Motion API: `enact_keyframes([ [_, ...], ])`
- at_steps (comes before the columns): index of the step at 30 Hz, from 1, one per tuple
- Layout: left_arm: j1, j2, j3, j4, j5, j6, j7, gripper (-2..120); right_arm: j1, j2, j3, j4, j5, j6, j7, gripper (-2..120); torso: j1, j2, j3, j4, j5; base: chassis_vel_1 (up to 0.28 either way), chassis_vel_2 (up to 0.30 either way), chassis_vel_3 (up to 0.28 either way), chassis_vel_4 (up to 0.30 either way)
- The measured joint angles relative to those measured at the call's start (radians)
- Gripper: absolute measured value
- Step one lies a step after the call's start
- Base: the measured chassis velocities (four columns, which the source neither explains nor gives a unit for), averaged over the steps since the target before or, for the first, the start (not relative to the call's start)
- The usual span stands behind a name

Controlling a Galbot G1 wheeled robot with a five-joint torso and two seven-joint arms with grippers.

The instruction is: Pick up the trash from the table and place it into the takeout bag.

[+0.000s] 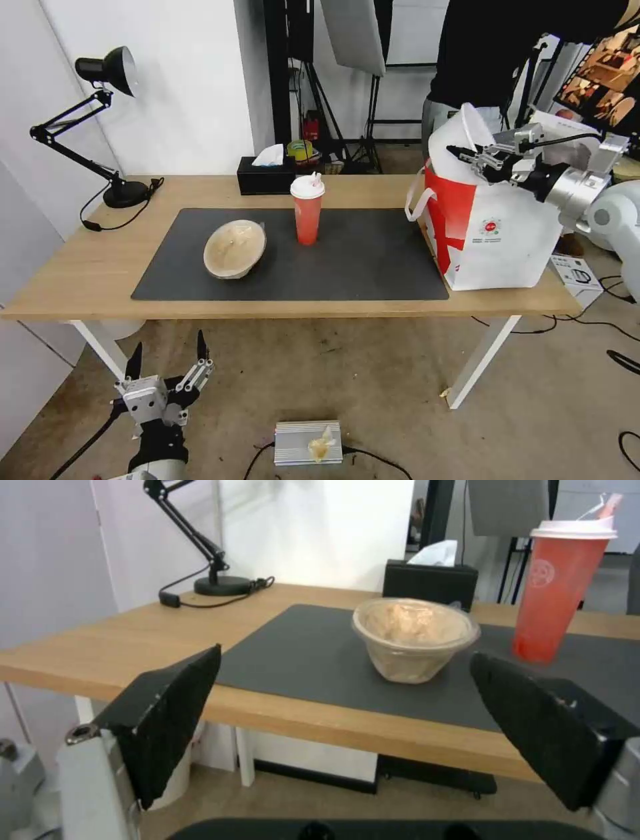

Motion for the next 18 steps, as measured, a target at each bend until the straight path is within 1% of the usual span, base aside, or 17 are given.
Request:
enact_keyframes([
  [3, -0.001, -0.004, 0.000, 0.003, 0.004, -0.002, 0.000, 100, 0.001, 0.004, -0.002, 0.000, -0.003, 0.003, 0.001, 49, 0.000, 0.000, 0.000, 0.0001, 0.0000, 0.000, 0.000, 0.000, 0.000],
  [4, -0.001, -0.004, 0.000, 0.003, 0.004, -0.002, 0.000, 100, 0.001, 0.004, -0.002, 0.000, -0.003, 0.003, 0.001, 49, 0.000, 0.000, 0.000, 0.0001, 0.0000, 0.000, 0.000, 0.000, 0.000],
  [7, -0.002, -0.010, 0.004, 0.006, 0.009, -0.005, 0.000, 100, -0.002, 0.006, -0.002, 0.003, -0.010, 0.004, 0.010, 64, 0.000, 0.000, 0.000, 0.0001, 0.0000, 0.000, 0.000, 0.000, 0.000],
  [8, -0.002, -0.010, 0.004, 0.006, 0.009, -0.005, 0.000, 100, -0.002, 0.006, -0.002, 0.003, -0.010, 0.004, 0.010, 64, 0.000, 0.000, 0.000, 0.0001, 0.0000, 0.000, 0.000, 0.000, 0.000],
  [12, 0.000, -0.010, 0.002, -0.001, 0.010, -0.005, -0.001, 100, 0.003, -0.006, -0.011, 0.003, -0.038, 0.000, 0.020, 81, 0.000, 0.000, 0.000, 0.0001, 0.0000, 0.000, 0.000, 0.000, 0.000],
  [13, 0.000, -0.010, 0.002, -0.001, 0.010, -0.005, -0.001, 100, 0.003, -0.006, -0.011, 0.003, -0.038, 0.000, 0.020, 81, 0.000, 0.000, 0.000, 0.0001, 0.0000, 0.000, 0.000, 0.000, 0.000],
  [16, 0.000, -0.009, 0.002, -0.005, 0.010, -0.005, -0.001, 100, 0.011, -0.014, -0.018, 0.000, -0.056, -0.001, 0.023, 95, 0.000, 0.000, 0.000, 0.0000, 0.0000, 0.000, 0.000, 0.000, 0.000],
  [17, 0.000, -0.009, 0.002, -0.005, 0.010, -0.005, -0.001, 100, 0.013, -0.015, -0.019, -0.001, -0.057, -0.001, 0.025, 98, 0.000, 0.000, 0.000, 0.0000, 0.0000, 0.000, 0.000, 0.000, 0.000],
  [18, 0.000, -0.009, 0.002, -0.005, 0.010, -0.005, -0.001, 100, 0.013, -0.015, -0.019, -0.001, -0.057, -0.001, 0.025, 98, 0.000, 0.000, 0.000, 0.0000, 0.0000, 0.000, 0.000, 0.000, 0.000],
])
